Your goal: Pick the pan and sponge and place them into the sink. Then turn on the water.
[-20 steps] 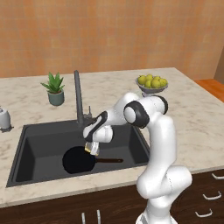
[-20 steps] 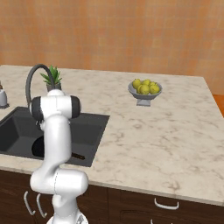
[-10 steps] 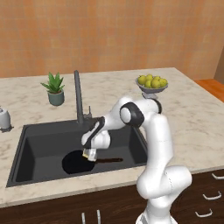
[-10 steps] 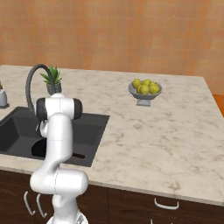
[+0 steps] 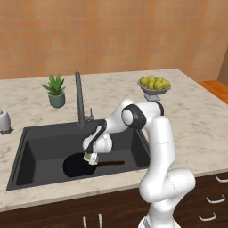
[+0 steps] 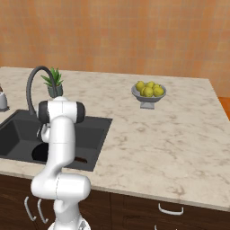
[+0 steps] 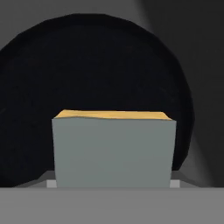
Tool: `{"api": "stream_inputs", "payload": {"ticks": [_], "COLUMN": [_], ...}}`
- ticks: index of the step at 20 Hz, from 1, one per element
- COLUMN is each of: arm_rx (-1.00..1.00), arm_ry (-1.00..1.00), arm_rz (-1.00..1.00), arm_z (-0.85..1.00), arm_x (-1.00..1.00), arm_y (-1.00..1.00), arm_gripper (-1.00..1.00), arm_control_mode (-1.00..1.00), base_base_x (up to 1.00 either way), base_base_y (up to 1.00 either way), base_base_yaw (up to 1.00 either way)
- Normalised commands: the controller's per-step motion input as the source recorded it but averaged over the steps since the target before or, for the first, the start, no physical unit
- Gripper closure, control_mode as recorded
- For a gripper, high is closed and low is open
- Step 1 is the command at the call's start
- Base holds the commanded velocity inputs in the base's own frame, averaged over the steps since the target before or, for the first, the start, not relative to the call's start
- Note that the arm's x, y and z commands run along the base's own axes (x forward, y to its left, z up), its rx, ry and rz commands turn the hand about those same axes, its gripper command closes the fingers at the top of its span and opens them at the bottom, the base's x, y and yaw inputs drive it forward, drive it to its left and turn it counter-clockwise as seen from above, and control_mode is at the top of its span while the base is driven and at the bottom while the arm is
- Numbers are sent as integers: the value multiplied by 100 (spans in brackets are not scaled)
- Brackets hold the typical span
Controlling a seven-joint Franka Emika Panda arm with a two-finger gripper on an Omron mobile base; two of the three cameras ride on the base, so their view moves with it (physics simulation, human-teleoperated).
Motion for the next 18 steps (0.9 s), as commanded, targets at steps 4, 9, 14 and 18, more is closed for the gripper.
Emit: {"api": "stream_inputs", "payload": {"ticks": [4, 9, 14, 18], "arm_rx": [-7, -2, 0, 0], "arm_ry": [0, 0, 0, 0], "arm_rz": [0, 0, 0, -5], "arm_z": [29, 60, 47, 40], "arm_x": [0, 0, 0, -15], "arm_y": [9, 2, 0, -15], "arm_gripper": [-100, -100, -100, -100], "arm_control_mode": [-100, -100, -100, -100], "base_base_x": [0, 0, 0, 0], "base_base_y": [0, 0, 0, 0], "base_base_yaw": [0, 0, 0, 0]}}
